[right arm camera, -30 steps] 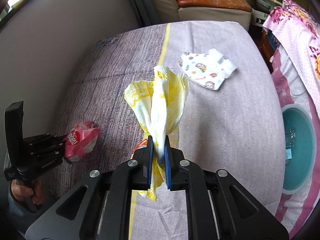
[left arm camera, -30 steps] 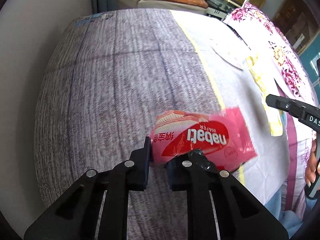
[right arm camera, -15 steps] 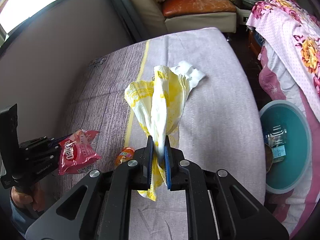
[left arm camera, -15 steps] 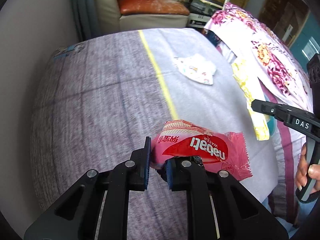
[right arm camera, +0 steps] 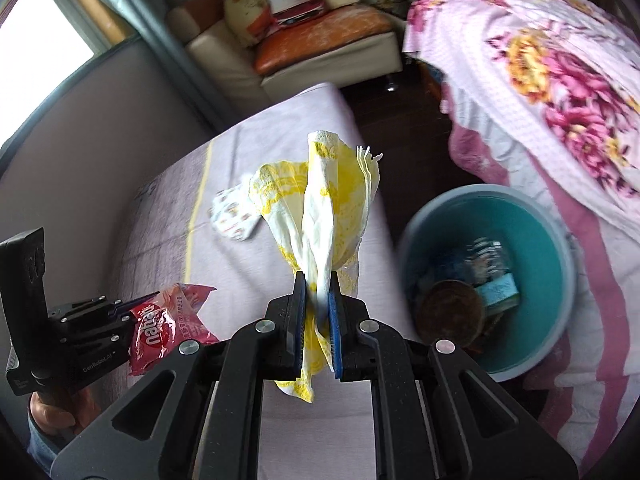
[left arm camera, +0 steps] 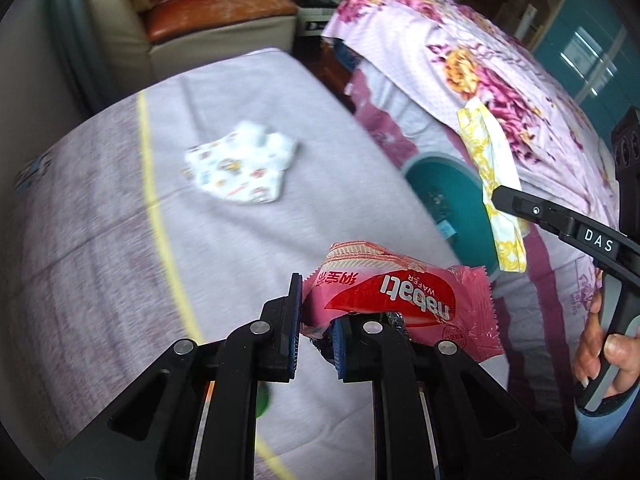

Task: Collect trash
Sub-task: 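Carry the wrapper with the left tool over the bin while the right tool carries the tissue, then open the left tool to drop the wrapper while the right tool drops the tissue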

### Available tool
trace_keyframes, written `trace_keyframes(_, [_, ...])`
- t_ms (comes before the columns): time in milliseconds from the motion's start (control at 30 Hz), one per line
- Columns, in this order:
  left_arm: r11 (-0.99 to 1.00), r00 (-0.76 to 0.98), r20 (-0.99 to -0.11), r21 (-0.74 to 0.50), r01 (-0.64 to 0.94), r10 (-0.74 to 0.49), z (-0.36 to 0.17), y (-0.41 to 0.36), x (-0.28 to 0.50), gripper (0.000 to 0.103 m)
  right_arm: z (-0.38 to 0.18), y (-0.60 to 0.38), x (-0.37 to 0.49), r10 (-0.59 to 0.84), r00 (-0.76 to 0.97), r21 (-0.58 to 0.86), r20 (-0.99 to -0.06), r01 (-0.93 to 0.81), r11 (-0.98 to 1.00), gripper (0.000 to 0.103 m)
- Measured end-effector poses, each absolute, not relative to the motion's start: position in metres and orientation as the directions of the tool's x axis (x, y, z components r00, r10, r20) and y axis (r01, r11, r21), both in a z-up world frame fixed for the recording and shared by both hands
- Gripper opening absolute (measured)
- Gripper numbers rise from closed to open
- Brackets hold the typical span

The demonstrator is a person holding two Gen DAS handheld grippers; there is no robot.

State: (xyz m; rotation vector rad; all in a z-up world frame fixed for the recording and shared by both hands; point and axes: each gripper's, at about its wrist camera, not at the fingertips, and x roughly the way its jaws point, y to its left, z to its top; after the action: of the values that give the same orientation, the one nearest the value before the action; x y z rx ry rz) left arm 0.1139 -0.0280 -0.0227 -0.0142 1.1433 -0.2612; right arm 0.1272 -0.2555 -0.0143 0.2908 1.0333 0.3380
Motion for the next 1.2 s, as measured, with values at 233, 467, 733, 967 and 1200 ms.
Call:
trace_keyframes(233, [0.943, 0.331, -0.909, -0.158, 0.292, -0.254, -0.04, -0.106, 0.143, 0.014, -0.021, -0.331, 0.13, 0.341, 0.515, 0.391, -0.787, -0.012, 0.92, 0.01])
trace_keyframes(467, [0.927, 0.29, -0.926, -0.132, 0.35, -0.241, -0.055, -0.161, 0.16, 0.014, -0.034, -0.376, 0.133, 0.324, 0.519, 0.404, -0.791, 0.045, 0.914, 0.01])
trace_keyframes(733, [0.917, 0.251, -0.943, -0.109, 0.383, -0.217, -0.069, -0.193, 0.173, 0.015, -0.047, -0.4, 0.135, 0.328, 0.51, 0.424, -0.795, 0.08, 0.902, 0.01])
trace_keyframes(967, [0.917, 0.269, -0.937, -0.108, 0.384, -0.224, -0.068, -0.205, 0.177, 0.077, -0.052, -0.404, 0.136, 0.326, 0.505, 0.428, -0.799, 0.098, 0.899, 0.01])
trace_keyframes(1200, [0.909, 0.299, -0.92, -0.12, 0.4, -0.253, -0.057, -0.208, 0.172, 0.088, -0.054, -0.405, 0.135, 0.322, 0.501, 0.428, -0.804, 0.11, 0.897, 0.01])
